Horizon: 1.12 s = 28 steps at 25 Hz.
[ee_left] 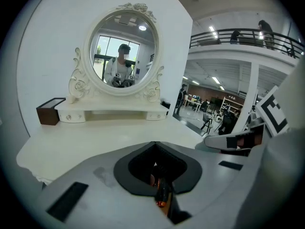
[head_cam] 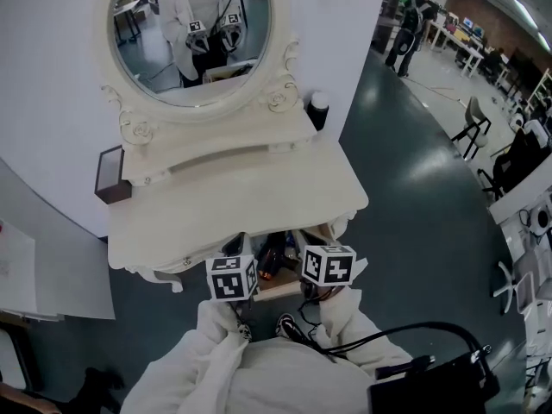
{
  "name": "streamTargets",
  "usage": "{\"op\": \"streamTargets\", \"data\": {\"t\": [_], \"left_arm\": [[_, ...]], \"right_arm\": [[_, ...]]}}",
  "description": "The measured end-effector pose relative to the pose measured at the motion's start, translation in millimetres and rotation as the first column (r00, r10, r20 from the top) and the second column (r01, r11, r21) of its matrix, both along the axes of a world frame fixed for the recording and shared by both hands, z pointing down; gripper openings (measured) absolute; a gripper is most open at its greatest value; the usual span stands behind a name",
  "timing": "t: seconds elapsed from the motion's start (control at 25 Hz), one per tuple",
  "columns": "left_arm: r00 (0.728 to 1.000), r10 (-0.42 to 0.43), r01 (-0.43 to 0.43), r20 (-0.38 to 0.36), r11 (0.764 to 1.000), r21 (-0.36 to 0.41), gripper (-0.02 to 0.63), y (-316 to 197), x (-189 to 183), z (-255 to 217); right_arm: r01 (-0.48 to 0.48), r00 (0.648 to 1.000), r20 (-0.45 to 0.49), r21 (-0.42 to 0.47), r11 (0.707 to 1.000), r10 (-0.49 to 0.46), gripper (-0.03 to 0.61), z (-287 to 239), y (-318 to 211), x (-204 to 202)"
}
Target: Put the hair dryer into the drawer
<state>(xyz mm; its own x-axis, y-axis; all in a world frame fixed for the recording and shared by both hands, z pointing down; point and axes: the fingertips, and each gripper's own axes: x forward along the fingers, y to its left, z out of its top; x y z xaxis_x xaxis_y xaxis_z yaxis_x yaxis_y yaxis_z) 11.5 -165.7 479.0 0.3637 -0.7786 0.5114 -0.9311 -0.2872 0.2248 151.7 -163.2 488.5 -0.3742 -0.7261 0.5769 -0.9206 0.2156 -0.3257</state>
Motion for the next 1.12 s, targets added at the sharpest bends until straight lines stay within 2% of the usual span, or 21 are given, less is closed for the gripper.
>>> {"op": "streamTargets", "data": {"t": [0.24, 0.44, 0.8, 1.12], "left_arm": [[0.999, 0.034, -0.034, -0.011, 0.999, 0.02, -0.005, -1.6, -16.1, -9.4], [0.999, 0.039, -0.039, -0.01, 0.999, 0.027, -0.005, 3.3, -24.4, -13.4], [0.999, 0.039, -0.039, -0.017, 0.999, 0.026, -0.005, 12.9, -24.1, -12.1], [0.999, 0.025, -0.024, -0.028, 1.0, 0.019, -0.005, 13.1, -26.9, -9.0]], "right_arm": [[-0.043, 0.998, -0.039, 0.048, 0.998, 0.045, 0.064, -13.4, 8.6, -10.2], [-0.062, 0.997, -0.042, 0.027, 0.998, 0.063, 0.064, -9.1, 18.3, -13.4], [-0.048, 0.995, -0.084, 0.049, 0.998, 0.052, 0.061, -15.4, 24.9, -16.0], [-0.076, 0.994, -0.077, 0.035, 0.997, 0.078, 0.061, -12.9, 24.5, -9.0]]}}
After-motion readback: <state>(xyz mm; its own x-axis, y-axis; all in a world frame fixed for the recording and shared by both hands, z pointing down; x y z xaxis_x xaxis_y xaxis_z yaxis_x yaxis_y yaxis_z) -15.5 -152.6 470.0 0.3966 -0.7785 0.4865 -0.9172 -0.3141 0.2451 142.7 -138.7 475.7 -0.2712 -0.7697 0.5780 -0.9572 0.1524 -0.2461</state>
